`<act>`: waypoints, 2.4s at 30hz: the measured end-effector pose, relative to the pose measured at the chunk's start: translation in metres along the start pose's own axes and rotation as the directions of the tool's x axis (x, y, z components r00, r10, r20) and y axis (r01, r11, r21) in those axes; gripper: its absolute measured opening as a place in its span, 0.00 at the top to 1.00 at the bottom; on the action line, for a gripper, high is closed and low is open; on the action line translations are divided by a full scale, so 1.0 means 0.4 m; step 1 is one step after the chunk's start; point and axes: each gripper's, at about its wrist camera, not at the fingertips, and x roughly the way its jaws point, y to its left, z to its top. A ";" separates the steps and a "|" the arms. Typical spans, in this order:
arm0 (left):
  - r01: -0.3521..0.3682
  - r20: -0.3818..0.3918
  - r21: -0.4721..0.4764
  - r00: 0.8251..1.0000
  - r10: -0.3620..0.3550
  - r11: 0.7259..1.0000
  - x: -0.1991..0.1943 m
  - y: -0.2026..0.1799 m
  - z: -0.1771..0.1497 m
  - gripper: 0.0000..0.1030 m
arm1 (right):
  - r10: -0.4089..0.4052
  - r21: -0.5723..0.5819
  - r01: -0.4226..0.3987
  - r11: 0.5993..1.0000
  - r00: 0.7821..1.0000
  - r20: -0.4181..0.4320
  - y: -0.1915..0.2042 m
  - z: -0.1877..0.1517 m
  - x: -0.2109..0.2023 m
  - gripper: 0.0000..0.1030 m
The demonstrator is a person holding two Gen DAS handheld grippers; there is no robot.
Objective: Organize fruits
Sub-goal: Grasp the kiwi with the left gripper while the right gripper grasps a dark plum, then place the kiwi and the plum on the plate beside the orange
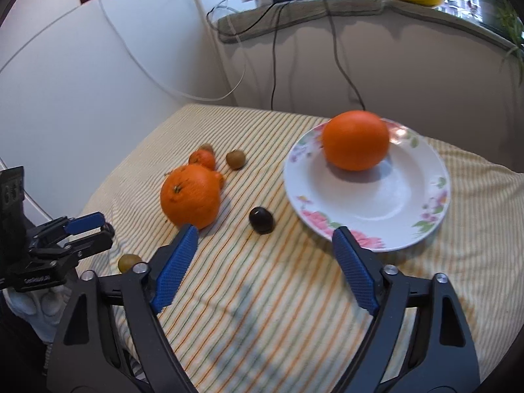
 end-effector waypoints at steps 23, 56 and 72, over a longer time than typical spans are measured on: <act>0.022 -0.078 0.010 0.997 -0.021 1.000 0.068 -0.011 -0.063 0.70 | -0.105 -0.084 0.095 0.992 0.988 -0.114 0.045 -0.013 0.168 0.64; 0.136 -0.002 0.097 0.991 -0.136 0.986 0.082 -0.117 0.059 0.74 | -0.100 -0.038 0.099 0.994 0.995 -0.017 -0.011 0.001 0.023 0.77; 0.182 -0.024 0.202 0.983 -0.181 0.962 0.217 -0.265 0.163 0.74 | -0.177 0.008 0.177 0.984 0.984 -0.008 -0.130 -0.001 -0.011 0.77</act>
